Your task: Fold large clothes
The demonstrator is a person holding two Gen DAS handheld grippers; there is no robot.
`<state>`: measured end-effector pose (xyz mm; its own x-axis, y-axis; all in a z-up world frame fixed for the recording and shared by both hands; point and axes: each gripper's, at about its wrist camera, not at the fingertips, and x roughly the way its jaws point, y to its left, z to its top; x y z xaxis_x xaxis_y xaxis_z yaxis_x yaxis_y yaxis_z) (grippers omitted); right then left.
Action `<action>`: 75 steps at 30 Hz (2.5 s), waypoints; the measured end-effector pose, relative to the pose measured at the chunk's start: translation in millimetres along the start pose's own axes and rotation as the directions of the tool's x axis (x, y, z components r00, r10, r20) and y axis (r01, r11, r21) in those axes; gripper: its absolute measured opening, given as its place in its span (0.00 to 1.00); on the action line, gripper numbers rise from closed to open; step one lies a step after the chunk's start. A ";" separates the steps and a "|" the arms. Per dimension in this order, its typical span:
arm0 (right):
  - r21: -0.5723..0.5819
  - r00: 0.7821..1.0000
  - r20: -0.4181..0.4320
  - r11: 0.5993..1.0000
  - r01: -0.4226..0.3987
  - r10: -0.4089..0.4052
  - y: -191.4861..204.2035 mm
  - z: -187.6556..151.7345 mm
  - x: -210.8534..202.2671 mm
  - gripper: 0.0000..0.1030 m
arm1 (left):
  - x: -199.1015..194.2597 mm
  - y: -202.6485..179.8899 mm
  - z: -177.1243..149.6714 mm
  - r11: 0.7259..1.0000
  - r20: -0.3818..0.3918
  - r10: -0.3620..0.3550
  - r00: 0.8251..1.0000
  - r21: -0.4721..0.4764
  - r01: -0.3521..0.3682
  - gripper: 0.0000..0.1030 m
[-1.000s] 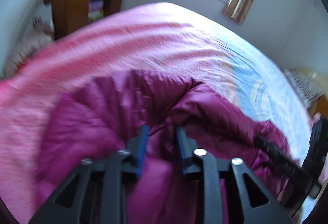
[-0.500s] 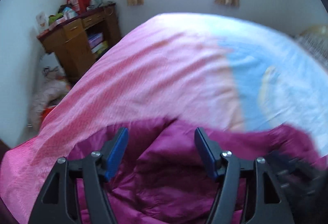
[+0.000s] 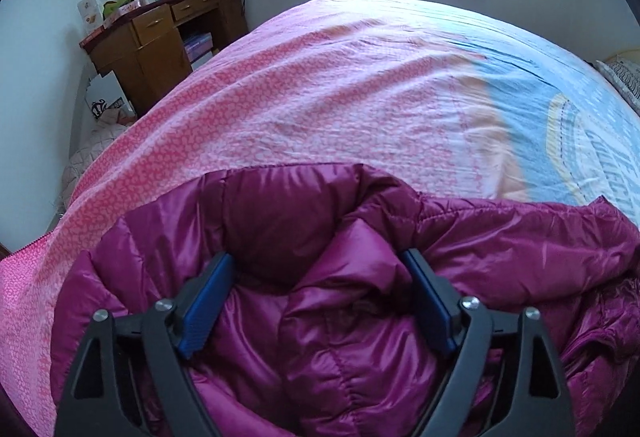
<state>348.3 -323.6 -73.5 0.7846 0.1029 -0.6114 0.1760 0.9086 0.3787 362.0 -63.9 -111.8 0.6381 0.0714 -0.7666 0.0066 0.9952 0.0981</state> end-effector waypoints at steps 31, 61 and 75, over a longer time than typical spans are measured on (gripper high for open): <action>-0.177 0.990 0.124 0.981 0.082 -0.061 -16.5 -89.8 -229.4 0.51 | -138.6 57.1 -86.6 0.975 0.105 -0.208 0.972 0.104 0.198 0.93; -0.062 0.969 -0.189 0.983 -0.174 0.160 -42.6 -260.2 -376.2 0.73 | -259.8 209.6 -276.0 0.979 0.236 -0.206 0.950 0.049 0.200 0.98; 0.079 0.853 -0.465 0.971 -0.226 0.236 -45.2 -305.8 -279.1 0.18 | -251.1 260.2 -268.2 0.963 0.270 -0.193 0.943 -0.132 0.234 0.98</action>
<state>-60.4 -269.6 -132.4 0.4344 0.4905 -0.7554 0.0404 0.8273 0.5603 -3.0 195.2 -64.0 0.8085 -0.1426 -0.5709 0.0544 0.9842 -0.1688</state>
